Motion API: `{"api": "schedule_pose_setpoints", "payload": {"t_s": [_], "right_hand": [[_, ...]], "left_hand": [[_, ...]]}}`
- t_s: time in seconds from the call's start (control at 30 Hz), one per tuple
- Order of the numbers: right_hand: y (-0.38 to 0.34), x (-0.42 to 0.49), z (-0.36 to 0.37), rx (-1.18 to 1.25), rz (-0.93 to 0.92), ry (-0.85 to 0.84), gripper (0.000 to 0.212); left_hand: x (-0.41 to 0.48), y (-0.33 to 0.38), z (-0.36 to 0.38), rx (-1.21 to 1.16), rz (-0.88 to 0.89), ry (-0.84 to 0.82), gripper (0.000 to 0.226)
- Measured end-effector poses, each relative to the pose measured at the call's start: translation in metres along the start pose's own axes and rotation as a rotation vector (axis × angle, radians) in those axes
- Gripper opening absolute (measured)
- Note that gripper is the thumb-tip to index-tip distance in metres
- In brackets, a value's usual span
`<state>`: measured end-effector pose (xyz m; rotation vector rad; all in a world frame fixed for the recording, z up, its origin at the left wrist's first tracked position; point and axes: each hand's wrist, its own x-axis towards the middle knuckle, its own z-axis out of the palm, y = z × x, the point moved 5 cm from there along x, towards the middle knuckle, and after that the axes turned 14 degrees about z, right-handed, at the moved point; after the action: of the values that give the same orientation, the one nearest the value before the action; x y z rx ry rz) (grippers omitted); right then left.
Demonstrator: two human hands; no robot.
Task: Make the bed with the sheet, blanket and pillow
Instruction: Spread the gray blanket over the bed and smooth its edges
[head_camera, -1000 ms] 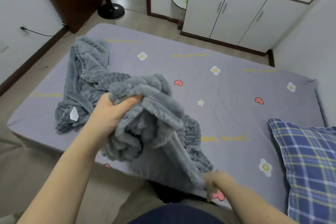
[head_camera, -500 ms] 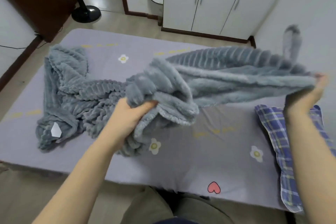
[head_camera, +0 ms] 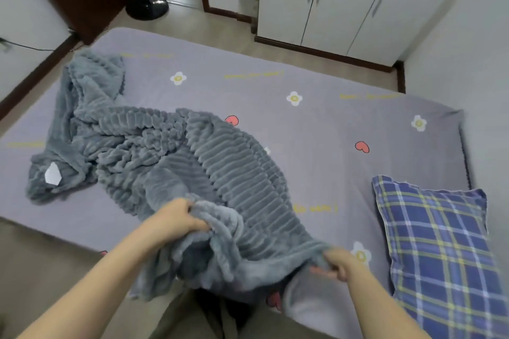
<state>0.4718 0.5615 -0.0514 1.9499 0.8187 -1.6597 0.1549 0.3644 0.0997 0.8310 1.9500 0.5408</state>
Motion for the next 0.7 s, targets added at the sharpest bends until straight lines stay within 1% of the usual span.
{"api": "schedule_pose_setpoints", "payload": {"t_s": [0.03, 0.07, 0.1, 0.13, 0.17, 0.2, 0.23, 0.27, 0.3, 0.33, 0.37, 0.4, 0.47, 0.5, 0.53, 0.57, 0.6, 0.63, 0.67, 0.7], "right_hand": [[-0.037, -0.008, -0.021, 0.17, -0.07, -0.007, 0.027], [-0.076, -0.025, -0.045, 0.278, -0.18, -0.013, 0.031], [-0.111, -0.05, -0.07, 0.344, -0.295, -0.009, 0.029], [-0.143, -0.079, -0.097, 0.37, -0.428, 0.002, 0.023], [-0.168, -0.109, -0.124, 0.382, -0.575, 0.053, 0.016], [-0.19, -0.138, -0.151, 0.409, -0.703, 0.12, 0.021], [-0.213, -0.163, -0.176, 0.447, -0.833, 0.117, 0.026], [-0.234, -0.176, -0.193, 0.563, -0.899, -0.03, 0.024], [-0.254, -0.186, -0.208, 0.727, -0.99, -0.187, 0.022], [-0.271, -0.185, -0.219, 0.865, -0.994, -0.231, 0.03], [-0.282, -0.178, -0.224, 0.924, -0.938, -0.237, 0.041], [-0.282, -0.174, -0.219, 0.803, -0.908, -0.13, 0.047], [-0.261, -0.146, -0.194, 0.362, -0.773, 0.12, 0.054], [-0.237, -0.127, -0.173, 0.098, -0.722, 0.212, 0.056], [-0.209, -0.103, -0.148, -0.141, -0.655, 0.219, 0.056], [-0.177, -0.084, -0.119, -0.324, -0.596, 0.155, 0.059], [-0.145, -0.071, -0.087, -0.455, -0.555, 0.059, 0.065], [-0.116, -0.06, -0.056, -0.519, -0.531, -0.047, 0.072], [-0.091, -0.055, -0.026, -0.523, -0.512, -0.148, 0.073], [-0.071, -0.054, 0.003, -0.492, -0.499, -0.213, 0.065]], "left_hand": [[0.006, 0.017, -0.007, 0.024, 0.015, 0.047, 0.017], [0.011, 0.037, -0.017, 0.01, 0.057, 0.118, 0.009], [0.014, 0.06, -0.027, -0.049, 0.12, 0.187, 0.007], [0.017, 0.084, -0.034, -0.146, 0.197, 0.228, 0.005], [0.019, 0.11, -0.037, -0.26, 0.275, 0.236, 0.005], [0.022, 0.139, -0.037, -0.353, 0.347, 0.225, 0.012], [0.027, 0.169, -0.034, -0.398, 0.413, 0.213, 0.021], [0.033, 0.199, -0.027, -0.401, 0.475, 0.207, 0.028], [0.041, 0.228, -0.016, -0.388, 0.537, 0.213, 0.03], [0.049, 0.253, -0.002, -0.371, 0.591, 0.229, 0.028], [0.059, 0.271, 0.013, -0.348, 0.618, 0.255, 0.025], [0.069, 0.282, 0.027, -0.326, 0.621, 0.291, 0.027], [0.085, 0.282, 0.054, -0.337, 0.568, 0.351, 0.039], [0.09, 0.273, 0.064, -0.356, 0.514, 0.37, 0.044], [0.094, 0.261, 0.074, -0.373, 0.455, 0.384, 0.044], [0.098, 0.249, 0.083, -0.386, 0.406, 0.385, 0.041], [0.101, 0.238, 0.092, -0.39, 0.378, 0.369, 0.035], [0.103, 0.231, 0.101, -0.374, 0.367, 0.339, 0.028], [0.104, 0.226, 0.109, -0.337, 0.361, 0.305, 0.024], [0.105, 0.222, 0.118, -0.295, 0.354, 0.267, 0.024]]}}
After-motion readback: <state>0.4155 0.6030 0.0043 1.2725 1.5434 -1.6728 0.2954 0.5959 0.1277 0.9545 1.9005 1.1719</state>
